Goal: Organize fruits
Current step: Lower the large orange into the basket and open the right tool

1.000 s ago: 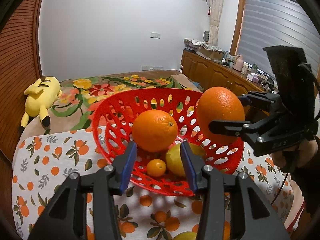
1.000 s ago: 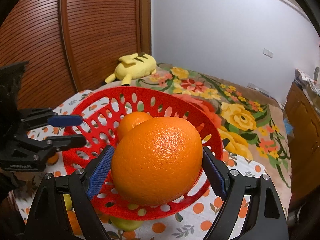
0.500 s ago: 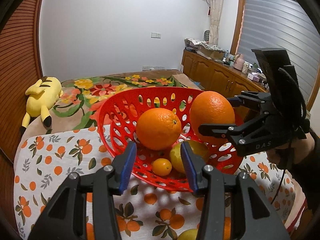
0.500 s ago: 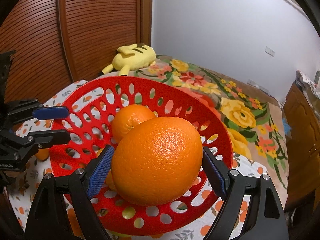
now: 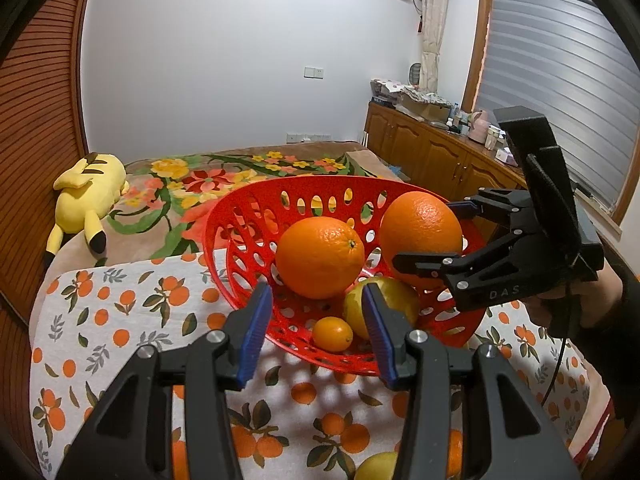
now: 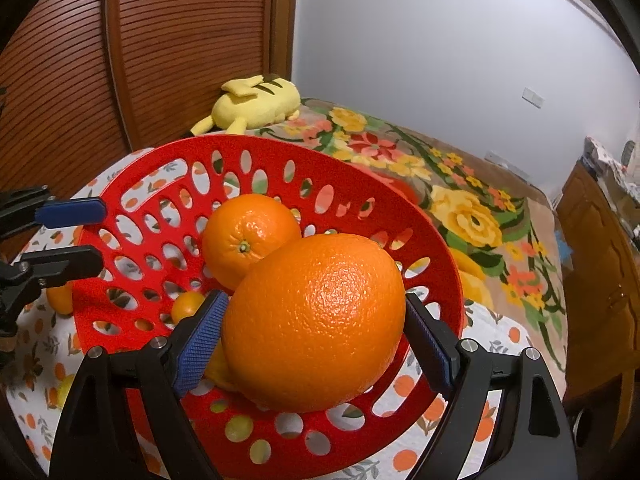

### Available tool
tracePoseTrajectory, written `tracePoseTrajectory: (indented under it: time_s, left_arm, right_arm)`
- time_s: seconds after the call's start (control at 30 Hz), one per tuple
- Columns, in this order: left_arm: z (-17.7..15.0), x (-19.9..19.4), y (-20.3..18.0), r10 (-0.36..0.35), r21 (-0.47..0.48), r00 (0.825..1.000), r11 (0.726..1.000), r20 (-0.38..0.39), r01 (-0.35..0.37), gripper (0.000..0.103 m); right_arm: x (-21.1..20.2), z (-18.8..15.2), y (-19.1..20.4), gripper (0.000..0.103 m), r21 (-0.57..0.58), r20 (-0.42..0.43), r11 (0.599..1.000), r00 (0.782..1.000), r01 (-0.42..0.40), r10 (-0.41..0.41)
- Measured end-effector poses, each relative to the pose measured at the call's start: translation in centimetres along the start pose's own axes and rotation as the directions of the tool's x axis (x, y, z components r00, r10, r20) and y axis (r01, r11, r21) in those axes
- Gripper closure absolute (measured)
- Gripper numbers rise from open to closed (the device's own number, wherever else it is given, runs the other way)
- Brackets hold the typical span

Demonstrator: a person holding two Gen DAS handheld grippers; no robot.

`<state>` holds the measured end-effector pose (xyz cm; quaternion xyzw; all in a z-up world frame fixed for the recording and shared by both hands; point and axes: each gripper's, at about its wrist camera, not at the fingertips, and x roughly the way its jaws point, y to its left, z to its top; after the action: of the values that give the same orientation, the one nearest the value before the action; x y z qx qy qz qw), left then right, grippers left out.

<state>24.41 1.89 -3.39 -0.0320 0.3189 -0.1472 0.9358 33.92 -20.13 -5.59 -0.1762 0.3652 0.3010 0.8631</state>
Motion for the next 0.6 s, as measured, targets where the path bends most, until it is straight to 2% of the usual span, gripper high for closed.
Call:
tracePoseTrajectory:
  time_s: [0.6]
  left_arm:
    - [-0.2, -2.2, -0.2, 0.014, 0.000, 1.000, 1.000, 0.021, -0.014, 0.056]
  right_arm:
    - [1.1, 0.6, 0.5, 0.014, -0.032, -0.046, 0.996, 0.995, 0.086, -0.088]
